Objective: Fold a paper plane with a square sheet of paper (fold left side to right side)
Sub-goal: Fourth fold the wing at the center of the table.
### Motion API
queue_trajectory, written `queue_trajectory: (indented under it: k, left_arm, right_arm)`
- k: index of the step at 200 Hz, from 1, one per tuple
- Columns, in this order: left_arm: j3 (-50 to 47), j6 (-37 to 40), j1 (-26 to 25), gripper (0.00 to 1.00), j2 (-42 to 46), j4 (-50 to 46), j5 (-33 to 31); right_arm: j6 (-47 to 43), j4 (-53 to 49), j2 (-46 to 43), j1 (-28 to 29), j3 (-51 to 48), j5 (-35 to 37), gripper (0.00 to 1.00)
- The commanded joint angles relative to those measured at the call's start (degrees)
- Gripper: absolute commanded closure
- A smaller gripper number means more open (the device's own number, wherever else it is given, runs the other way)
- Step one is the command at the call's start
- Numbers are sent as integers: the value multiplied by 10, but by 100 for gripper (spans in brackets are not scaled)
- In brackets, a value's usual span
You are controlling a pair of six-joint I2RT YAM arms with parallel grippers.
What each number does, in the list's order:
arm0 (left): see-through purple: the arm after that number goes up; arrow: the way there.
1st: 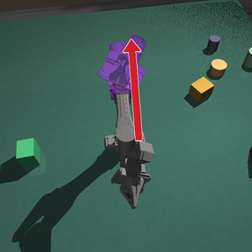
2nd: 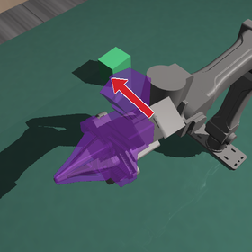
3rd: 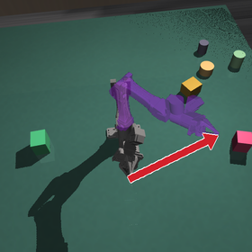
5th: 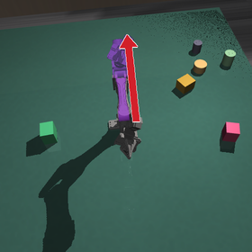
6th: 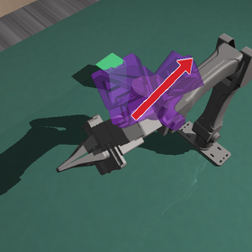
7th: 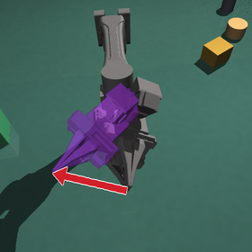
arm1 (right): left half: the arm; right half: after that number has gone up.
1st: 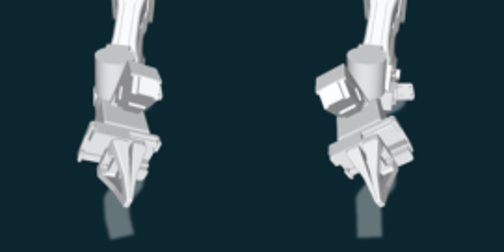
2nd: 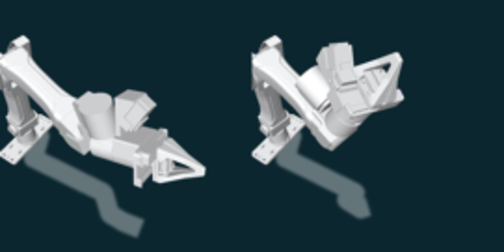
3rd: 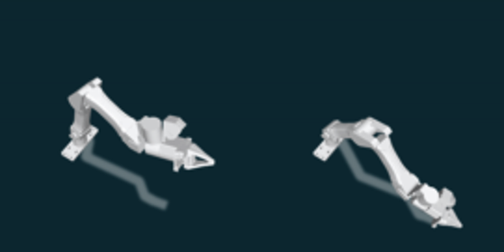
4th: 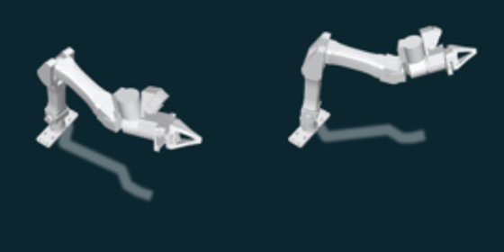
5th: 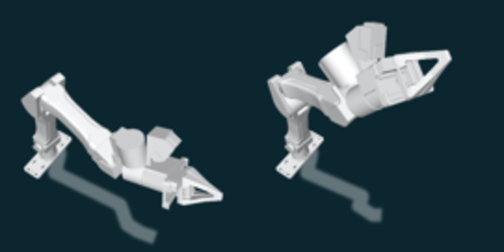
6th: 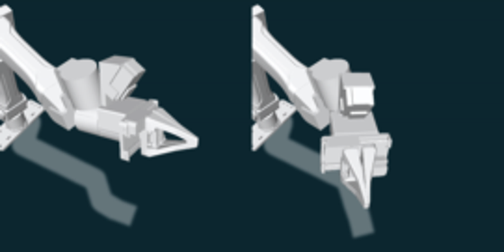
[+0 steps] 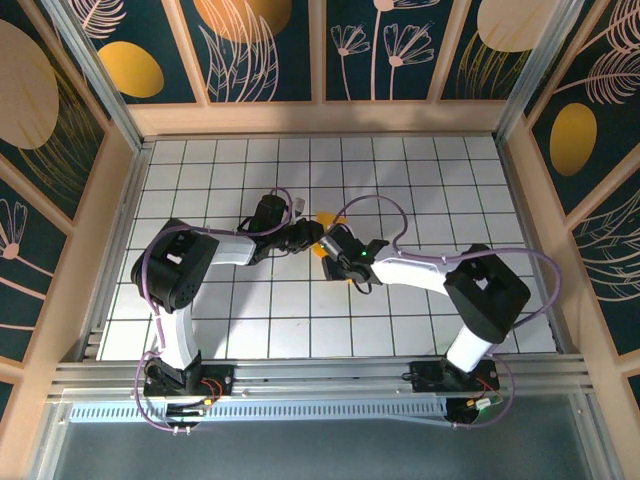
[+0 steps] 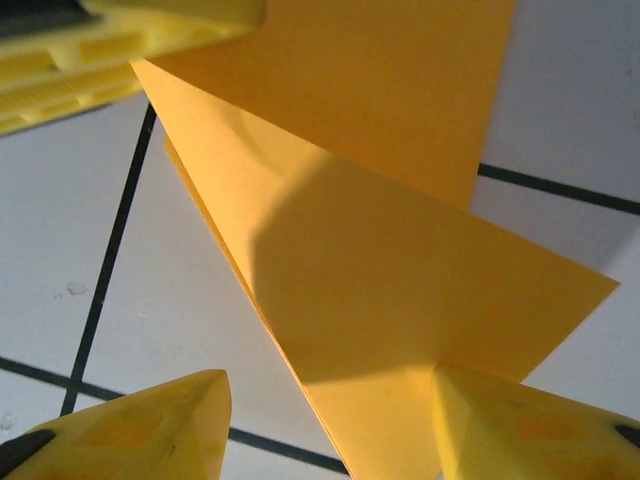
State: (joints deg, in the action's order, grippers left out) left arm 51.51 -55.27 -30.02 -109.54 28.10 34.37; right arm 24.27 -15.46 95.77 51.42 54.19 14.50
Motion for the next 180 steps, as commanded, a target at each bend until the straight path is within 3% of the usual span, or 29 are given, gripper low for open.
queue_trajectory:
  k: [1, 131, 180]
  left_arm:
    - [10, -8, -4, 77, 19, 18, 14]
    - [7, -8, -5, 75, 24, 13, 4]
    - [-7, -5, -2, 71, 43, 6, -23]
  right_arm:
    - [-5, -5, 23, 11, 25, 54, 47]
    - [-28, -3, 61, 21, 41, 93, 73]
    - [-34, -1, 65, 22, 39, 93, 89]
